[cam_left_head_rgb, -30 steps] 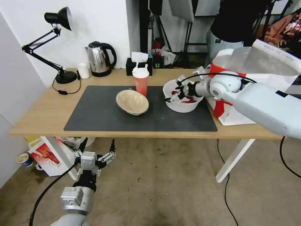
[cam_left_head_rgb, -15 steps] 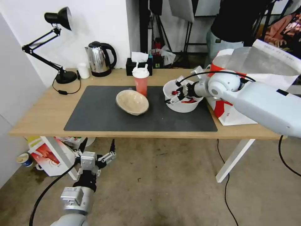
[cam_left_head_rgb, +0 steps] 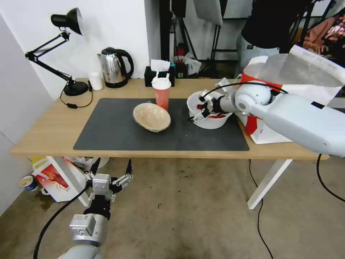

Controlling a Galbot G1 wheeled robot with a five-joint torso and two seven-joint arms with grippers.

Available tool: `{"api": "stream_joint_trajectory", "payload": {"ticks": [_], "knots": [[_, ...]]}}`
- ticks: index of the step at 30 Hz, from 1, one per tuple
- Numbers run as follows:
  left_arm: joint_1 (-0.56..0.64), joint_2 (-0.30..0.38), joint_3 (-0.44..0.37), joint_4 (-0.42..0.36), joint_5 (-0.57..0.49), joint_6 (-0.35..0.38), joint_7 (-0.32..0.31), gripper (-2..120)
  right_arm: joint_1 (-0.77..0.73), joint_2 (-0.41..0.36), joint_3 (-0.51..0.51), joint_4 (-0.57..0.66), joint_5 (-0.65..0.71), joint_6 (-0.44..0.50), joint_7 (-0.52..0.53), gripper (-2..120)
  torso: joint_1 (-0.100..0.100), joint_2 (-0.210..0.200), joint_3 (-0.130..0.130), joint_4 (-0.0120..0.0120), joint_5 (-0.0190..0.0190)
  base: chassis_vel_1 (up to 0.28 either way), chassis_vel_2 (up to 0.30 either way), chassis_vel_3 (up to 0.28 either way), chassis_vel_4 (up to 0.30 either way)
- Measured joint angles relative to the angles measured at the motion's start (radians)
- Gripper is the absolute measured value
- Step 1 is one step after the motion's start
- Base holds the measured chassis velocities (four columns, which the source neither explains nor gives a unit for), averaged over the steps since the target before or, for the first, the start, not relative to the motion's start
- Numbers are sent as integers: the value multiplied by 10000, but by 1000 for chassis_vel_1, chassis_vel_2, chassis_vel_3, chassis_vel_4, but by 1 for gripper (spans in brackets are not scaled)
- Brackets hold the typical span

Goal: Pick up the trash from the table and place it into the takeout bag.

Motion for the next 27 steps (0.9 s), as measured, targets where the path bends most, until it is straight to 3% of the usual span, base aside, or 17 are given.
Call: {"api": "stream_joint_trajectory", "payload": {"ticks": [27], "knots": [[0,0,0,0,0,0,0,100,-349,413,1,-631,-627,15,61,100,0,-1,0,0,-1,0,0,0,0]]}}
